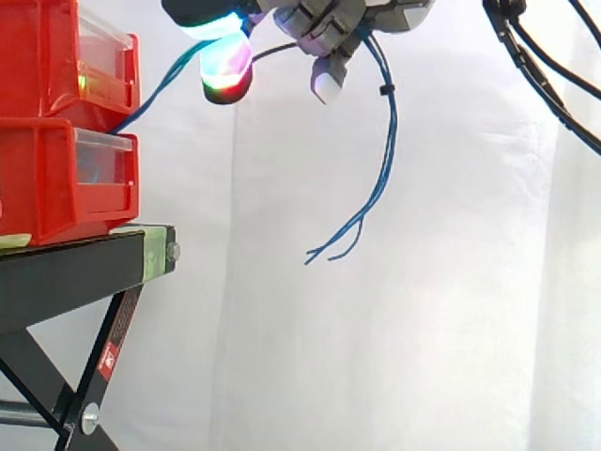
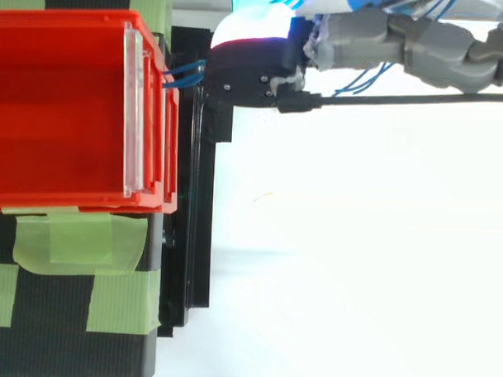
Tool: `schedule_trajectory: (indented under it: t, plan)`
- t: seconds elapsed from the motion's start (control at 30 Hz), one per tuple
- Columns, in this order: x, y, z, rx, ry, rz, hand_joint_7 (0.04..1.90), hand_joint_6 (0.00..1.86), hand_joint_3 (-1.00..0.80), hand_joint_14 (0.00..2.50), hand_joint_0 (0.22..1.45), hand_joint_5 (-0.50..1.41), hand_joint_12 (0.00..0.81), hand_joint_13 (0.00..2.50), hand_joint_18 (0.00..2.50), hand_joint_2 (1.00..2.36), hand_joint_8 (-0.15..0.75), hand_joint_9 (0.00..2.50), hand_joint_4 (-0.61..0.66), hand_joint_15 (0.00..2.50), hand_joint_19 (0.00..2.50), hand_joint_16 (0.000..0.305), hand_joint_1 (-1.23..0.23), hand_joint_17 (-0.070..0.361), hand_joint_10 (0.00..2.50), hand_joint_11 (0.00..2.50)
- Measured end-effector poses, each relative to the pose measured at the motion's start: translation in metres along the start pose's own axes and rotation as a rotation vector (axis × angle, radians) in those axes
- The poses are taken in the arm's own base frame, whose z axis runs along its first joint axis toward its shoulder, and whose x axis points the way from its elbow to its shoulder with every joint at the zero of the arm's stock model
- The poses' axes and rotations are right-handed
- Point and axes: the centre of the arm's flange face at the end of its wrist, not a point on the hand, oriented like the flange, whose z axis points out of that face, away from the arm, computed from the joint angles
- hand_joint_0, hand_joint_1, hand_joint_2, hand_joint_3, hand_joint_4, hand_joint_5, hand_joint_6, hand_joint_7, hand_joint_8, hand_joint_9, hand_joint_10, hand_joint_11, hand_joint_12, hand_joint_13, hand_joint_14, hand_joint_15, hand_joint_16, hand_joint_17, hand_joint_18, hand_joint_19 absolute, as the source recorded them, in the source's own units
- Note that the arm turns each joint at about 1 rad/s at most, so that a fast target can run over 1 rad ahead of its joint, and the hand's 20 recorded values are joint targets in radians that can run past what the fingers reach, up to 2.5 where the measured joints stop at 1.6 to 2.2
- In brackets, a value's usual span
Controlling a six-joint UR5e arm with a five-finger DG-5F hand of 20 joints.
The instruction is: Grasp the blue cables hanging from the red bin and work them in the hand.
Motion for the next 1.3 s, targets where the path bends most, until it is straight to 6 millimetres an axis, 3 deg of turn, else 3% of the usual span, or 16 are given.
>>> schedule_trajectory:
  t: [0.23, 0.7, 1.1, 1.3]
  plan:
    - [0.000, 0.006, -0.001, -0.042, 0.024, -0.028, 1.29, 0.01, -0.06, 2.50, 0.90, 0.57, 0.550, 1.33, 1.67, 1.01, 0.432, 1.03, 0.32, 1.83, 0.33, 0.065, -0.62, 0.146, 2.50, 2.50]
    - [-0.013, 0.014, -0.012, -0.071, 0.074, -0.050, 1.34, 0.01, -0.07, 2.50, 0.91, 0.55, 0.557, 1.31, 1.65, 1.02, 0.458, 1.02, 0.32, 1.83, 0.38, 0.061, -0.61, 0.137, 2.50, 2.50]
    - [-0.013, 0.003, -0.022, -0.001, 0.130, 0.024, 1.35, 0.01, -0.10, 2.50, 0.92, 0.52, 0.568, 1.29, 1.60, 1.02, 0.471, 0.98, 0.31, 1.86, 0.49, 0.056, -0.62, 0.126, 2.50, 2.50]
    - [-0.002, -0.017, -0.037, 0.036, 0.154, 0.059, 1.36, 0.01, -0.09, 2.50, 0.94, 0.49, 0.572, 1.26, 1.58, 1.02, 0.475, 0.96, 0.31, 1.87, 0.53, 0.053, -0.63, 0.120, 2.50, 2.50]
